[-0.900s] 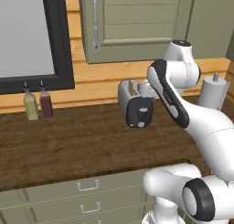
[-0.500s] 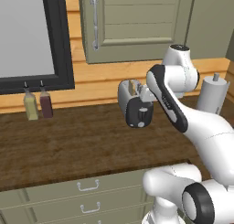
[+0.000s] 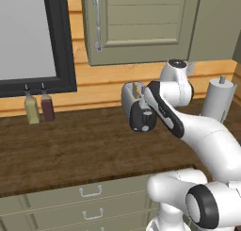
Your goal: Start the toaster. Once the lever pops up, take the bread to the plate on the dining counter.
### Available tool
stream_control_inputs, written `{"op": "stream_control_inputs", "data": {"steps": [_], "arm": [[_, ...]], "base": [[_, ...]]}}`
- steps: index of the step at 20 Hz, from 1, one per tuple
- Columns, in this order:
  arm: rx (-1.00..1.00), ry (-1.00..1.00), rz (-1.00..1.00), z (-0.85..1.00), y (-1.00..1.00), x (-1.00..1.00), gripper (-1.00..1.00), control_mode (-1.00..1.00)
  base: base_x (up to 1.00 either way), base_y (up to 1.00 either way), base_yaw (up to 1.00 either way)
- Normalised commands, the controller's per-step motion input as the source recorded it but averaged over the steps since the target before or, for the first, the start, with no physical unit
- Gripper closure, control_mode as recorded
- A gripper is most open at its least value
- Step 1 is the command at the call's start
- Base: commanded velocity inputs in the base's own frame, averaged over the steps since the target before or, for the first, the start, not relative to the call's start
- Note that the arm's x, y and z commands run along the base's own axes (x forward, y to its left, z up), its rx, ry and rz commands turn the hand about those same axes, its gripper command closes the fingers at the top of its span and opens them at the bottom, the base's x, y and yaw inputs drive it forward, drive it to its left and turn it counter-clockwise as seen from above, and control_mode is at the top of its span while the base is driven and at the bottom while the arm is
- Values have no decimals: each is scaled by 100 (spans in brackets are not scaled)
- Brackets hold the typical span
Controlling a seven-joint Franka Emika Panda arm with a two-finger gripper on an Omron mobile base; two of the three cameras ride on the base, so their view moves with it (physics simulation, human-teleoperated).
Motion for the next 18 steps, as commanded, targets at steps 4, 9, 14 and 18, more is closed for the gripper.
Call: {"op": "stream_control_inputs", "data": {"steps": [4,9,14,18], "arm": [[0,-11,0,-40,5,69,-100,-100],[0,-1,-2,-49,-9,45,-100,-100],[1,5,-10,-27,-31,48,-100,-100],[0,5,-4,-3,-9,25,-100,-100]], "base": [[0,0,0],[0,0,0],[0,0,0],[0,0,0]]}}
